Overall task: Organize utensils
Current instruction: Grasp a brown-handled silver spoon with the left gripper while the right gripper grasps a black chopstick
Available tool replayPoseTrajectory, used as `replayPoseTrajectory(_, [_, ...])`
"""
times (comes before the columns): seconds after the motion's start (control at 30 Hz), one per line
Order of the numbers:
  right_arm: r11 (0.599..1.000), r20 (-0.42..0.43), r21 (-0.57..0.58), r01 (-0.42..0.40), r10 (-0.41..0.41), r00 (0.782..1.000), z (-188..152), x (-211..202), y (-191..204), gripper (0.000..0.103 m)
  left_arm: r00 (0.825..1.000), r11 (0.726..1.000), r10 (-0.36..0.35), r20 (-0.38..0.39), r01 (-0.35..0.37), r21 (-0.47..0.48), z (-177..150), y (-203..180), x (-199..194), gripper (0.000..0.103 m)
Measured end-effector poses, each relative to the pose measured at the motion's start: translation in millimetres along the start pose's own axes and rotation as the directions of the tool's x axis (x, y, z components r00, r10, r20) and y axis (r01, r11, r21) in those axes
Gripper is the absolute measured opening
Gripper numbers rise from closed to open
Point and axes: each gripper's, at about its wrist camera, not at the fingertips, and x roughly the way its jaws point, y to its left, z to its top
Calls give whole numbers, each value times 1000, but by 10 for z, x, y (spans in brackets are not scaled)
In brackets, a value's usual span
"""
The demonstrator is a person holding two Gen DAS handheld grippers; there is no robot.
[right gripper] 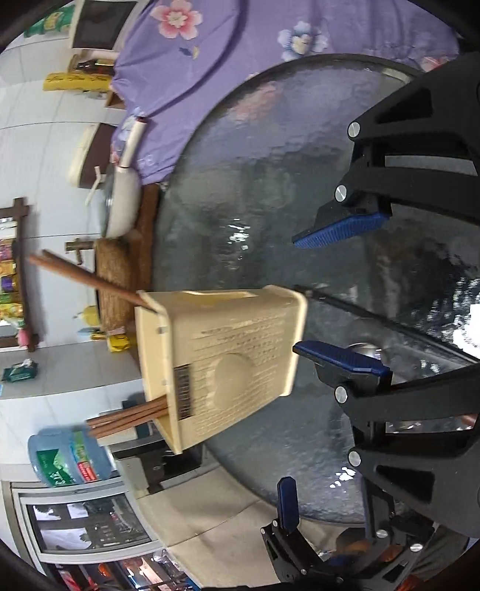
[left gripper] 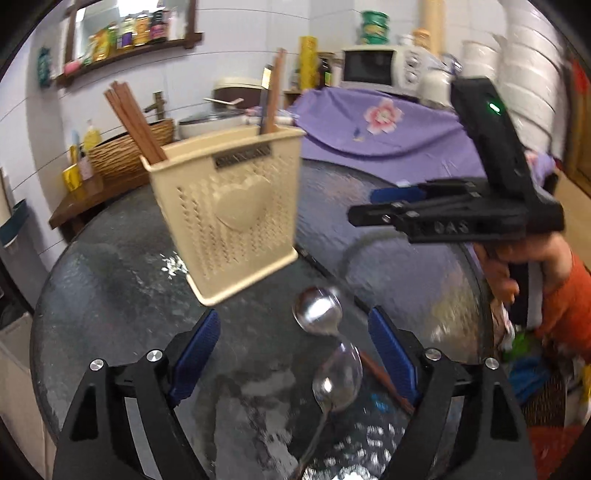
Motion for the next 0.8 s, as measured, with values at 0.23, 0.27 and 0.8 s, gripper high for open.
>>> replayPoseTrajectory(0.23, [999,-47,41,-20,21,999,-224,116,-26,53,978,985,-158,-136,165,45,-226,-120,164,59])
replayPoseTrajectory(0.27, [999,-50,47,-23,26,998,-235,125,-29,53,975,983,-167,-148,176,54,-245,-145,174,59])
replayPoseTrajectory(0.8, [997,-107,69,-19,26,994,-288,261,-12,53,949,968,-178,-260,216,128,-284,-159,631,46])
